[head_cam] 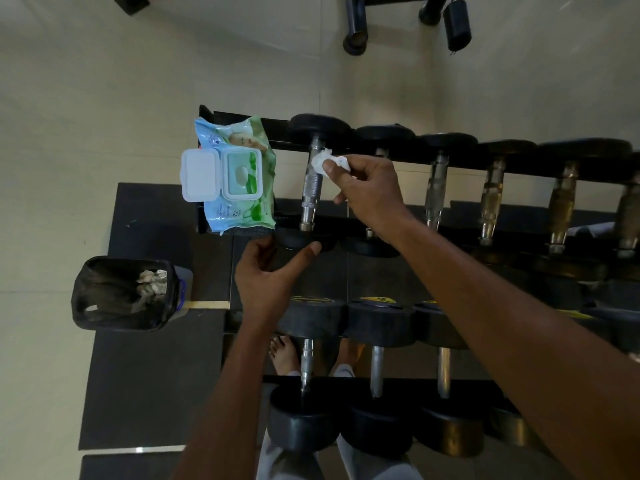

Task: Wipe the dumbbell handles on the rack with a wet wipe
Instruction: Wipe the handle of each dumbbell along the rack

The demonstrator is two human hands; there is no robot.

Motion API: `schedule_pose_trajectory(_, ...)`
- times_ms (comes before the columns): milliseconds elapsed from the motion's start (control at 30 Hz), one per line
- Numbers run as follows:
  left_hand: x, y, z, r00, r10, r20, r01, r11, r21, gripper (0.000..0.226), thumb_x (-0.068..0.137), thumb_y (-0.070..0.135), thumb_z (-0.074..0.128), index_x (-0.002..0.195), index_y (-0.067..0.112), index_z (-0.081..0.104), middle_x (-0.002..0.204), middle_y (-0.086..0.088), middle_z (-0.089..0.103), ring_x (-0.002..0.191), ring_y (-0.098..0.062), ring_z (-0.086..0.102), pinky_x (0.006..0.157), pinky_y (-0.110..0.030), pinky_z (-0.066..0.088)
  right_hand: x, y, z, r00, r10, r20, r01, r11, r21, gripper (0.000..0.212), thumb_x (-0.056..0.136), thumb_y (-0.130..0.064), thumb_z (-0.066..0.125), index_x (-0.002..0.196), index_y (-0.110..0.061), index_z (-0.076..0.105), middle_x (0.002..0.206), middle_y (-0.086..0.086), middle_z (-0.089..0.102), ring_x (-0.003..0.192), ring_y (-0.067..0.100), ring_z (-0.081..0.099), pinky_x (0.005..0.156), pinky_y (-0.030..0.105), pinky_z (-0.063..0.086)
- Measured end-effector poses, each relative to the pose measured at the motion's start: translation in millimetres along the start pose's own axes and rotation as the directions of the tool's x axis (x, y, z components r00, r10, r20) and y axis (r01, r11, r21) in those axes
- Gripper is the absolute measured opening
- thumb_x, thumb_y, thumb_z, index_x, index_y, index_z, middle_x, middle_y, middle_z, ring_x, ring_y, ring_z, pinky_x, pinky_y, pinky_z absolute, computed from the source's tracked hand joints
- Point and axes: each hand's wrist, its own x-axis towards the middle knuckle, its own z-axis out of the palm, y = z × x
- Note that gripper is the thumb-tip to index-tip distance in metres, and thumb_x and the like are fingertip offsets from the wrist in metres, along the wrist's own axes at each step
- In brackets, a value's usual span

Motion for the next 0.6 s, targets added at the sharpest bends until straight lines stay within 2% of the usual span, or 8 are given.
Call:
schedule_pose_trajectory(100,8.7,1.2,-10.1,0.990,-0.055,0.127,0.053,0.998,0.019,0.023,0.093,0.030,0.086,0.107,0.013,0.080,0.098,0.006,0.083,0.100,-0.015,0.076,0.080,-0.020,0.056,0.0,0.7,2.5,0.999,0.010,-0.033,-0.011,1.000,-0.010,0.027,0.105,-0.034,0.068,0.120,-0.014,0.077,0.110,-0.009,0.075,0.071,0.012,0.075,0.076,0.024,0.060)
schedule_pose_trajectory(133,8.3,2.7,-7.9,0.989,-0.050,0.140,0.043,0.998,0.054,0.031,0.091,0.039,0.087,0.112,0.017,0.079,0.103,0.008,0.082,0.105,-0.013,0.075,0.084,-0.020,0.056,0.0,0.5,3.9,0.999,0.011,-0.050,-0.012,1.000,-0.015,0.026,0.104,-0.034,0.069,0.120,-0.014,0.077,0.109,-0.010,0.075,0.070,0.012,0.075,0.076,0.025,0.061)
schedule_pose_trajectory(200,2.5,3.1,4.6,0.994,-0.036,0.104,0.024,0.994,0.109,0.069,0.072,0.059,0.098,0.127,0.030,0.068,0.125,0.010,0.075,0.120,-0.008,0.069,0.100,-0.027,0.055,-0.6,-0.2,6.3,0.997,0.011,-0.079,-0.013,1.000,-0.027,0.028,0.104,-0.034,0.069,0.121,-0.014,0.077,0.109,-0.010,0.075,0.069,0.011,0.075,0.075,0.026,0.061)
schedule_pose_trajectory(233,-1.9,2.7,12.2,0.998,-0.035,0.051,0.029,0.995,0.099,0.084,0.062,0.061,0.102,0.130,0.032,0.062,0.131,0.009,0.070,0.123,-0.007,0.067,0.103,-0.030,0.055,-1.0,-0.1,7.2,0.996,0.010,-0.092,-0.012,0.999,-0.032,0.029,0.104,-0.034,0.069,0.122,-0.013,0.077,0.110,-0.010,0.075,0.069,0.011,0.075,0.074,0.025,0.061)
schedule_pose_trajectory(300,-9.0,6.7,21.2,0.999,-0.040,-0.024,0.041,0.997,0.069,0.090,0.058,0.054,0.106,0.130,0.030,0.058,0.131,0.008,0.067,0.122,-0.007,0.066,0.104,-0.030,0.056,-1.0,1.8,7.7,0.994,0.000,-0.113,-0.005,0.999,-0.049,0.030,0.103,-0.035,0.070,0.125,-0.015,0.077,0.111,-0.011,0.075,0.075,0.010,0.076,0.077,0.026,0.061)
schedule_pose_trajectory(367,-10.8,14.0,19.2,0.996,-0.081,-0.025,0.082,0.996,0.033,0.082,0.063,0.045,0.105,0.131,0.024,0.064,0.127,0.007,0.072,0.117,-0.006,0.069,0.101,-0.025,0.057,0.1,4.4,7.2,0.990,-0.021,-0.136,0.011,0.997,-0.079,0.031,0.102,-0.037,0.071,0.126,-0.018,0.076,0.116,-0.010,0.075,0.088,0.012,0.076,0.084,0.033,0.063)
schedule_pose_trajectory(500,3.1,20.7,-4.3,0.977,-0.109,0.183,0.106,0.994,0.027,0.033,0.083,0.028,0.094,0.112,0.019,0.079,0.107,0.006,0.083,0.103,-0.005,0.077,0.084,-0.017,0.059,1.7,6.3,8.5,0.971,-0.113,-0.209,0.075,0.980,-0.184,0.031,0.101,-0.035,0.073,0.127,-0.019,0.076,0.122,-0.006,0.077,0.099,0.004,0.071,0.087,0.031,0.062)
schedule_pose_trajectory(600,10.7,18.6,-11.2,0.959,-0.096,0.265,0.075,0.994,0.085,0.031,0.089,0.034,0.088,0.117,0.021,0.080,0.110,0.009,0.082,0.107,-0.004,0.076,0.083,-0.013,0.056,1.4,4.6,14.6,0.927,-0.237,-0.290,0.155,0.948,-0.280,0.026,0.101,-0.031,0.074,0.123,-0.019,0.077,0.116,-0.005,0.079,0.102,0.005,0.072,0.085,0.032,0.062)
